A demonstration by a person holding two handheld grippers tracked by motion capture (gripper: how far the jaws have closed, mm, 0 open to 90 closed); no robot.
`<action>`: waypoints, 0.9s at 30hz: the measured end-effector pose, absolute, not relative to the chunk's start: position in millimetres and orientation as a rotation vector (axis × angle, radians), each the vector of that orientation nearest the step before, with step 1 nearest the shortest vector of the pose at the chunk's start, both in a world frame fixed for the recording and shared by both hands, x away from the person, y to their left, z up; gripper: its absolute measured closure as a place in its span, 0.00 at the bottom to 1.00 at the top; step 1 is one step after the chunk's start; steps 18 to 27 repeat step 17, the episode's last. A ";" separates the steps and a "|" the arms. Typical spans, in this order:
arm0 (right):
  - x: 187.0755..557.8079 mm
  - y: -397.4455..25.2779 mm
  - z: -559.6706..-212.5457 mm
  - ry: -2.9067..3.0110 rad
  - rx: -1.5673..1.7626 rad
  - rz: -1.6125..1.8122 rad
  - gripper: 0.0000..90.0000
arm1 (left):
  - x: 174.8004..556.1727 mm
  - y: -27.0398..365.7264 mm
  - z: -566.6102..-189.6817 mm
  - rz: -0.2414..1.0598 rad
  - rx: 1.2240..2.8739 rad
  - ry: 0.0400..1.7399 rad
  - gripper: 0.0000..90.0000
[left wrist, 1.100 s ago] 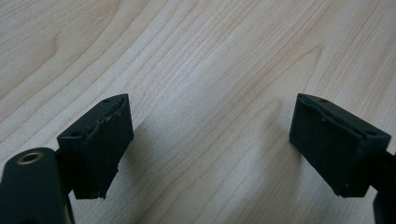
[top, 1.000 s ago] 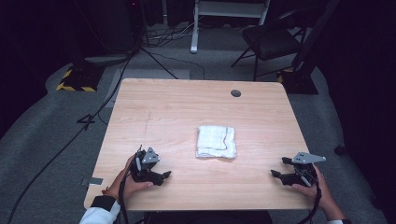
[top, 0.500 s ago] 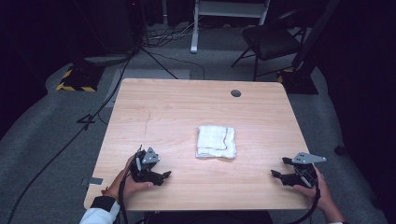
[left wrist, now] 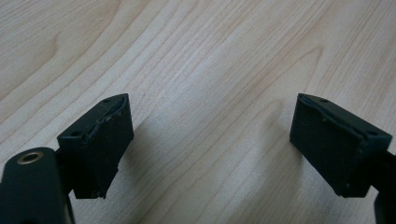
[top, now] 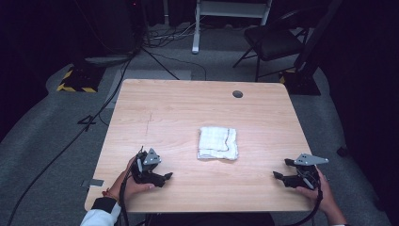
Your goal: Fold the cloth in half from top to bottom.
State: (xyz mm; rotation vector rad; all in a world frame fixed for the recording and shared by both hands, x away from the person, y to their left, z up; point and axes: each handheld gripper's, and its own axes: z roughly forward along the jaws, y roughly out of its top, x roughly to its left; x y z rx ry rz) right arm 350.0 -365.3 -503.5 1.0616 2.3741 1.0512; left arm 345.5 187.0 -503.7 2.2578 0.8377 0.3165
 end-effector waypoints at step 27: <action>350.0 -365.2 -503.6 2.371 1.065 1.048 0.22 | 346.2 186.6 -503.8 0.308 2.257 0.838 0.15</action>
